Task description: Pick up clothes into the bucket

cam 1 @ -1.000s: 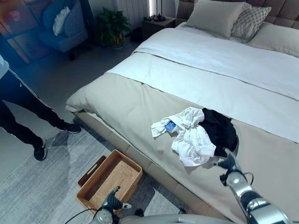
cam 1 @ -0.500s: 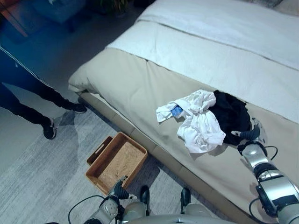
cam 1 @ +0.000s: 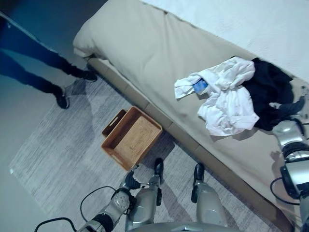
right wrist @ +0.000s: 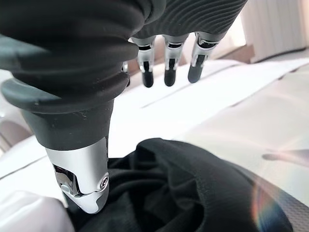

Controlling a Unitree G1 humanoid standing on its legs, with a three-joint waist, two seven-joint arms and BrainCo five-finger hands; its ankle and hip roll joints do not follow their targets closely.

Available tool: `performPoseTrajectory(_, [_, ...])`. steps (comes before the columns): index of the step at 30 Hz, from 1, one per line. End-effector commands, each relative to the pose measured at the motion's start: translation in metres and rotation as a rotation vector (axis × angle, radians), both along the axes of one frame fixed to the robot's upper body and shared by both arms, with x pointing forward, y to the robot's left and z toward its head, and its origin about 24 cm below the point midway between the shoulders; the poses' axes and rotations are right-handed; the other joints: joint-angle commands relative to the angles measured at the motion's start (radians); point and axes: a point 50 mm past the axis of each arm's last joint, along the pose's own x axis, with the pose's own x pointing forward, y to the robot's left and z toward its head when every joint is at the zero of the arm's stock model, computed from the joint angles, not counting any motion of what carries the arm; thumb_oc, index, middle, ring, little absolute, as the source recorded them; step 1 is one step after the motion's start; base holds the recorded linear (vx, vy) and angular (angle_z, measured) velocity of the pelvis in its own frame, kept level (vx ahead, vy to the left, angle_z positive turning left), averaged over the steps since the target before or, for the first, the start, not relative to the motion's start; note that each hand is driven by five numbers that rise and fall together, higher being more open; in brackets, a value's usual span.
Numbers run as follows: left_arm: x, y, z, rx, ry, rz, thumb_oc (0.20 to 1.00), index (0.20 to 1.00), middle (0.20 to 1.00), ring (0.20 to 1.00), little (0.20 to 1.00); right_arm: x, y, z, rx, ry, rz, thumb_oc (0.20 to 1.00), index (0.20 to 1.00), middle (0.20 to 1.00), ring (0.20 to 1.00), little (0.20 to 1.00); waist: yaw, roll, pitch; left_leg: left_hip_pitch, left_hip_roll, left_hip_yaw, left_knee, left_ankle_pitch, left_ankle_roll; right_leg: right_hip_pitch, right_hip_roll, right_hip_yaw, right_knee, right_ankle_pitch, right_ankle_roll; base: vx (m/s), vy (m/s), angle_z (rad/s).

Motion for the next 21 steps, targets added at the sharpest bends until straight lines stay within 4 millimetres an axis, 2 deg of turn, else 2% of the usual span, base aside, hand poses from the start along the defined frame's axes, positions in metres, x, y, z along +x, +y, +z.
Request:
performPoseTrajectory(1, [-0.003, -0.025, -0.001, -0.066, 0.006, -0.032, 1.0, 1.0, 1.0, 1.0, 1.0, -0.008, -0.019, 0.032, -0.109, -0.042, -0.066, 1.0, 1.0, 1.0, 1.0, 1.0, 0.005, -0.015, -0.004, 0.011, -0.001, -0.045, -0.04, -0.001, 0.003, -0.031, -0.022, -0.001, 0.058, 0.006, -0.011, -0.05, -0.064, 0.39])
performPoseTrajectory(4, [-0.007, -0.03, -0.003, -0.074, 0.025, -0.044, 1.0, 1.0, 1.0, 1.0, 1.0, -0.012, -0.027, 0.042, -0.139, -0.019, -0.106, 1.0, 1.0, 1.0, 1.0, 1.0, 0.004, 0.006, 0.016, -0.023, 0.01, -0.05, -0.045, 0.016, -0.008, -0.079, -0.022, -0.008, 0.089, -0.003, -0.014, -0.06, -0.07, 0.25])
performPoseTrajectory(5, [-0.007, -0.031, -0.003, -0.075, 0.025, -0.049, 1.0, 1.0, 1.0, 1.0, 1.0, -0.015, -0.03, 0.044, -0.143, -0.009, -0.116, 1.0, 1.0, 1.0, 1.0, 1.0, 0.005, 0.01, 0.02, -0.029, 0.012, -0.051, -0.046, 0.017, -0.01, -0.087, -0.023, -0.007, 0.095, -0.005, -0.014, -0.04, -0.045, 0.14])
performPoseTrajectory(6, [-0.006, -0.03, -0.002, -0.082, 0.02, -0.035, 1.0, 1.0, 1.0, 1.0, 1.0, -0.012, -0.03, 0.055, -0.168, -0.027, -0.115, 1.0, 1.0, 1.0, 1.0, 1.0, 0.007, 0.015, 0.033, -0.042, 0.015, -0.049, -0.044, 0.02, -0.011, -0.116, -0.023, -0.002, 0.116, -0.006, -0.012, -0.03, -0.039, 0.07])
performPoseTrajectory(7, [-0.006, -0.03, -0.002, -0.082, 0.02, -0.035, 1.0, 1.0, 1.0, 1.0, 1.0, -0.012, -0.03, 0.056, -0.169, -0.027, -0.115, 1.0, 1.0, 1.0, 1.0, 1.0, 0.007, 0.014, 0.032, -0.043, 0.014, -0.048, -0.044, 0.02, -0.011, -0.119, -0.024, -0.001, 0.118, -0.007, -0.012, -0.03, -0.03, 0.0])
performPoseTrajectory(12, [0.0, -0.034, 0.002, -0.096, -0.003, -0.027, 1.0, 1.0, 1.0, 1.0, 1.0, -0.016, -0.037, 0.07, -0.18, -0.021, -0.143, 1.0, 1.0, 1.0, 1.0, 1.0, 0.011, 0.022, 0.06, -0.076, 0.013, -0.054, -0.031, 0.021, -0.011, -0.181, -0.038, 0.011, 0.178, -0.019, -0.011, -0.03, -0.022, -0.03])
performPoseTrajectory(15, [0.01, -0.038, 0.009, -0.119, -0.046, -0.018, 1.0, 1.0, 1.0, 1.0, 1.0, -0.019, -0.042, 0.085, -0.207, -0.034, -0.157, 1.0, 1.0, 1.0, 1.0, 1.0, 0.006, 0.033, 0.09, -0.105, 0.003, -0.054, -0.023, 0.026, -0.009, -0.239, -0.053, 0.022, 0.23, -0.029, -0.013, 0.0, 0.0, 0.0])
performPoseTrajectory(17, [0.016, -0.042, 0.014, -0.139, -0.068, -0.019, 1.0, 1.0, 1.0, 1.0, 1.0, -0.021, -0.045, 0.086, -0.183, -0.039, -0.164, 1.0, 1.0, 1.0, 1.0, 1.0, 0.006, 0.037, 0.106, -0.116, 0.0, -0.054, -0.028, 0.031, -0.008, -0.267, -0.059, 0.03, 0.25, -0.034, -0.014, 0.0, 0.0, 0.0])
performPoseTrajectory(18, [0.017, -0.043, 0.016, -0.147, -0.075, -0.017, 1.0, 1.0, 1.0, 1.0, 1.0, -0.022, -0.046, 0.086, -0.171, -0.04, -0.171, 0.73, 0.73, 0.73, 0.73, 0.73, 0.008, 0.039, 0.111, -0.121, 0.0, -0.053, -0.029, 0.033, -0.008, -0.28, -0.063, 0.032, 0.258, -0.035, -0.014, 0.0, 0.0, 0.0])
performPoseTrajectory(19, [0.02, -0.043, 0.018, -0.152, -0.089, -0.012, 1.0, 1.0, 1.0, 1.0, 1.0, -0.02, -0.045, 0.091, -0.176, -0.045, -0.171, 0.495, 0.495, 0.495, 0.495, 0.495, 0.007, 0.039, 0.114, -0.124, -0.003, -0.052, -0.032, 0.035, -0.007, -0.287, -0.062, 0.035, 0.259, -0.035, -0.015, 0.0, 0.0, 0.0])
performPoseTrajectory(20, [0.022, -0.045, 0.021, -0.162, -0.102, -0.013, 1.0, 1.0, 1.0, 1.0, 1.0, -0.02, -0.045, 0.089, -0.167, -0.033, -0.162, 0.2, 0.2, 0.2, 0.2, 0.2, 0.005, 0.04, 0.121, -0.127, -0.004, -0.051, -0.033, 0.035, -0.007, -0.297, -0.063, 0.04, 0.265, -0.033, -0.014, 0.0, 0.0, 0.0])
performPoseTrajectory(21, [0.024, -0.047, 0.022, -0.17, -0.109, -0.017, 1.0, 1.0, 1.0, 1.0, 1.0, -0.022, -0.047, 0.089, -0.158, -0.028, -0.17, 0.2, 0.2, 0.2, 0.2, 0.2, 0.004, 0.041, 0.125, -0.127, -0.006, -0.052, -0.034, 0.035, -0.007, -0.297, -0.064, 0.039, 0.265, -0.033, -0.013, 0.01, -0.006, -0.03])
